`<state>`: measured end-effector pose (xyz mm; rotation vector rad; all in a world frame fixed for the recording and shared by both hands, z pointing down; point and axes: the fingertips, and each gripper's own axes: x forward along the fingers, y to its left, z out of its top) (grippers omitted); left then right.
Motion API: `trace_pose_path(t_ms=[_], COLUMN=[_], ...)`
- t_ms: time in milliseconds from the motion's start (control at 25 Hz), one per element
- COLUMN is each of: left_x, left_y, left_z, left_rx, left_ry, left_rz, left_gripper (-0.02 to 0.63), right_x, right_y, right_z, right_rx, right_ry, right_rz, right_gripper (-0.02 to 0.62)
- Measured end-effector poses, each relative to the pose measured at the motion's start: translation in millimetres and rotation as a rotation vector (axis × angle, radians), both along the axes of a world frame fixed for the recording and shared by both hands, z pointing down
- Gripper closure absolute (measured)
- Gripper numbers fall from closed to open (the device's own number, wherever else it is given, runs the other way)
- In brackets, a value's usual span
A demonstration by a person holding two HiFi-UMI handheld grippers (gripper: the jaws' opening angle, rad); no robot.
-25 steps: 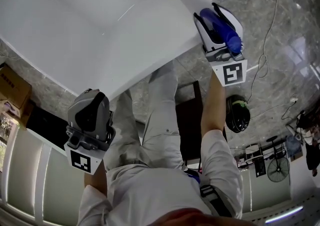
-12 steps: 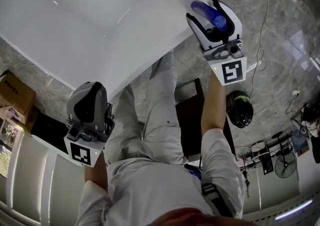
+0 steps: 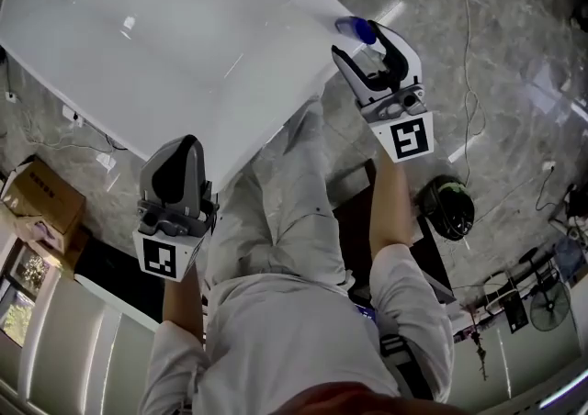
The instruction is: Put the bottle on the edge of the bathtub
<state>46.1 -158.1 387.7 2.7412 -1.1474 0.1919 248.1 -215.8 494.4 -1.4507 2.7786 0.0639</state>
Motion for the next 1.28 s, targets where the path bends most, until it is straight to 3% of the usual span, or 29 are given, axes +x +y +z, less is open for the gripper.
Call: trace_pose_path(t_ms=[560,800,960,1280], left_x=[6.1,13.2,20.2,50.1], left_y=[12.4,14.0,16.6,17.4], left_z=[-93.4,-122.3,-138.1,-166.5], left_rx=[0.104,0.122,0.108,0.066], left_ry=[-0.02,-0.018,-0.02,0.037], left_rz=[0.064,0.091,0.085,0.125], left_gripper=[0.607,0.607,0.607,0.607], right_x=[7.1,5.6,11.3,19.1], right_y=[42.9,70.6,89.1,123.4], right_z=[-145.3,-205.1,-231.7,-280.6], right_rx=[0.039,0.05,0.006,-0.023], right_ry=[-0.07,-0.083,-0.055,-0.015], right_rz=[0.082,0.105,0.168,0.251], right_gripper=[0.59,0.594,0.594,0.595])
